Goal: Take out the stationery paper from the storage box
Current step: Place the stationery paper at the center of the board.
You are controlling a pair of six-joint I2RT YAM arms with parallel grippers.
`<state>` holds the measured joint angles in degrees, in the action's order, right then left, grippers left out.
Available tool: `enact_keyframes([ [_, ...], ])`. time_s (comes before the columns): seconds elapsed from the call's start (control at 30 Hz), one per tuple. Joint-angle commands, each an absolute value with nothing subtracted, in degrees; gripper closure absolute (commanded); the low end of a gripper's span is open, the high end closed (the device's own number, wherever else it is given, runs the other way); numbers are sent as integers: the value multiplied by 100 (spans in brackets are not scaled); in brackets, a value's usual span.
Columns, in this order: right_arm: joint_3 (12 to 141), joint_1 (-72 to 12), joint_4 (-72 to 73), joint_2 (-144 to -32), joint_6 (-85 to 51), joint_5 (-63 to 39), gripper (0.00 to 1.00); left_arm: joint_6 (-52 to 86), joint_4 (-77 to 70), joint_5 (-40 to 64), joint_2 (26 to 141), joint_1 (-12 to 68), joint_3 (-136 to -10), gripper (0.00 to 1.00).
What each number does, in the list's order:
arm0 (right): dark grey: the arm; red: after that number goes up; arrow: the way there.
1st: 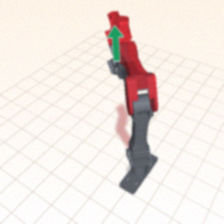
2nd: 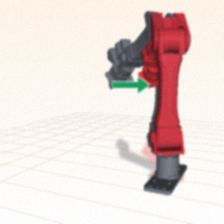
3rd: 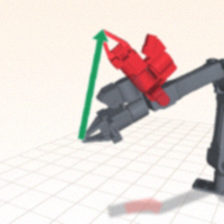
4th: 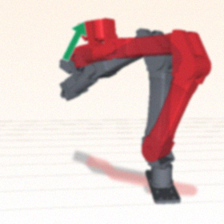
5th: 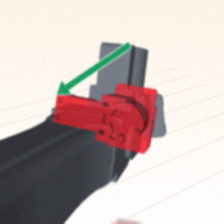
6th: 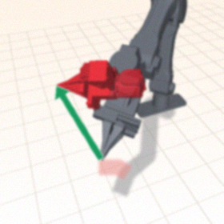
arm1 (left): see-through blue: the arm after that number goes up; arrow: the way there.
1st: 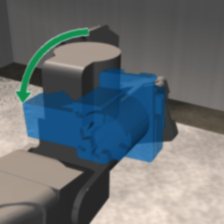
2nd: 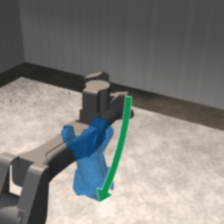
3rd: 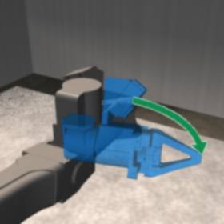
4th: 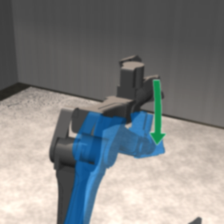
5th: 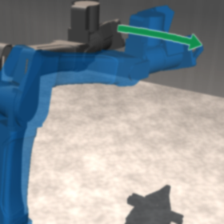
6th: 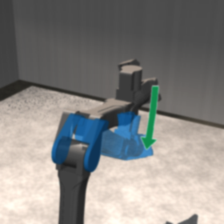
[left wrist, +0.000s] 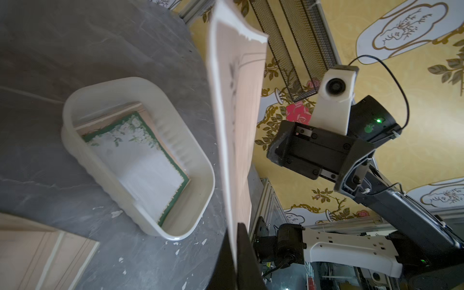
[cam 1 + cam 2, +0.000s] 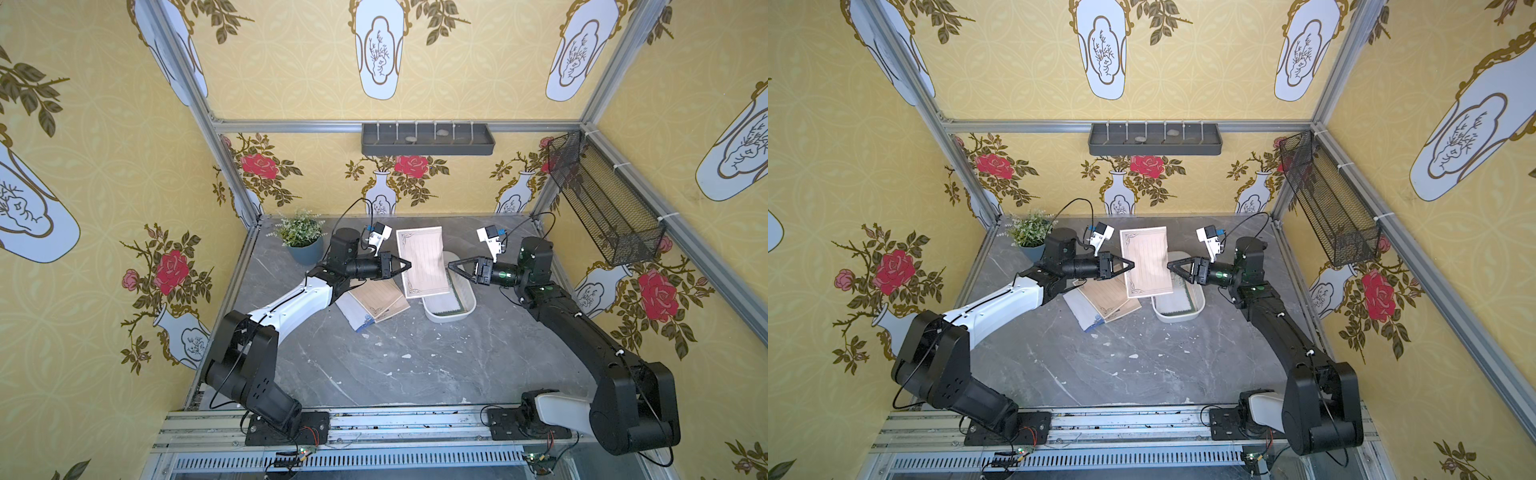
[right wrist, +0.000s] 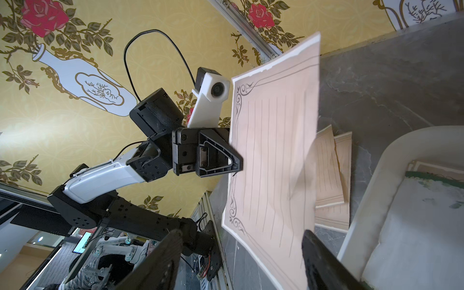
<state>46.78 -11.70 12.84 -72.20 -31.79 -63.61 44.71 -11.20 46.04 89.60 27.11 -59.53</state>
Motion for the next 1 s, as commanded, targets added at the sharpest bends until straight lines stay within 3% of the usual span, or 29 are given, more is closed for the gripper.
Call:
enact_keyframes([
  [0.0,4754,-1176,1070,-7242,-2990,-6187,23,4362,-660,4040,8869,2503,-5693,100],
  [0.27,4835,-1177,985,-7436,-2957,-6079,22,4083,167,3012,8684,2132,-5417,100],
  [0.67,4965,-1257,651,-7664,-2748,-5850,22,4108,167,2576,10280,2127,-6178,100],
  [0.97,5408,-1370,-697,-8170,-2126,-4252,22,4062,265,2263,10608,2127,-6180,100],
])
